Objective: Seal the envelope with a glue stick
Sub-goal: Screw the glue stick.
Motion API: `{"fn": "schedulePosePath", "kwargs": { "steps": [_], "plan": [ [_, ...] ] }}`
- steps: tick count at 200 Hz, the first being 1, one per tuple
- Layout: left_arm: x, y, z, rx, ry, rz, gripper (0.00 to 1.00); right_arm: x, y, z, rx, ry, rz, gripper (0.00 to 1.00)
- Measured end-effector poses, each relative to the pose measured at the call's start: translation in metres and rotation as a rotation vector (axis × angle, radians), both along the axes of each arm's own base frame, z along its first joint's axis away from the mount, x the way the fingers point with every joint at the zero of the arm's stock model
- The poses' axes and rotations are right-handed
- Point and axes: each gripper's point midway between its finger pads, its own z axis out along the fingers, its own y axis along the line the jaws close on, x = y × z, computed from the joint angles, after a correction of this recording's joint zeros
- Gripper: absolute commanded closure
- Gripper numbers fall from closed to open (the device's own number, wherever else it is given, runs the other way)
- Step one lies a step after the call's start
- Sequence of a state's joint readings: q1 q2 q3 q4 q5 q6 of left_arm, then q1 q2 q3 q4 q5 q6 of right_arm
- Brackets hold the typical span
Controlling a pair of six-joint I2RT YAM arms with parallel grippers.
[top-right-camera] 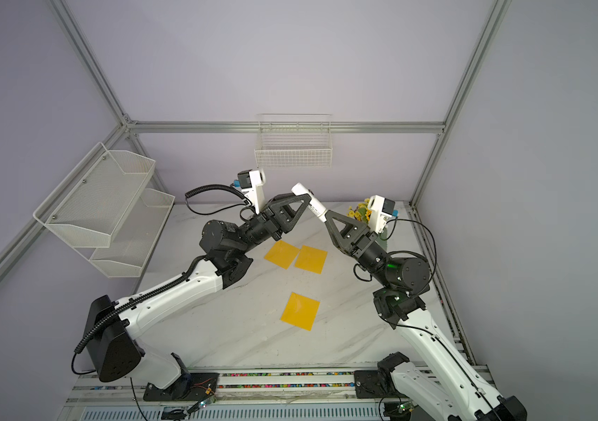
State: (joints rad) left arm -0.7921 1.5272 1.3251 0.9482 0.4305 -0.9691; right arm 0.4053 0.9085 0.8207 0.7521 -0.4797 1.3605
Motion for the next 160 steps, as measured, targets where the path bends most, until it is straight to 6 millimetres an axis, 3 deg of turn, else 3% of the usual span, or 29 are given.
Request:
{"fn": "schedulePosePath", "kwargs": {
  "steps": [12, 64, 93, 120, 160],
  "plan": [
    [0.001, 0.000, 0.000, 0.001, 0.001, 0.001, 1.00, -0.001, 0.000, 0.001, 0.004, -0.003, 0.008, 0.72],
    [0.001, 0.001, 0.001, -0.006, 0.007, 0.002, 1.00, -0.001, 0.000, 0.003, 0.005, -0.019, 0.006, 0.78],
    [0.003, 0.002, 0.001, -0.013, 0.013, 0.004, 1.00, 0.000, 0.001, 0.005, -0.077, -0.121, -0.086, 0.82],
    [0.004, 0.003, 0.002, -0.022, 0.018, 0.000, 1.00, -0.003, -0.003, 0.011, -0.251, -0.341, -0.293, 0.87],
    [-0.002, 0.003, 0.005, -0.043, 0.006, -0.019, 1.00, -0.016, 0.001, 0.015, -0.524, -0.885, -0.626, 0.86]
  ]
}}
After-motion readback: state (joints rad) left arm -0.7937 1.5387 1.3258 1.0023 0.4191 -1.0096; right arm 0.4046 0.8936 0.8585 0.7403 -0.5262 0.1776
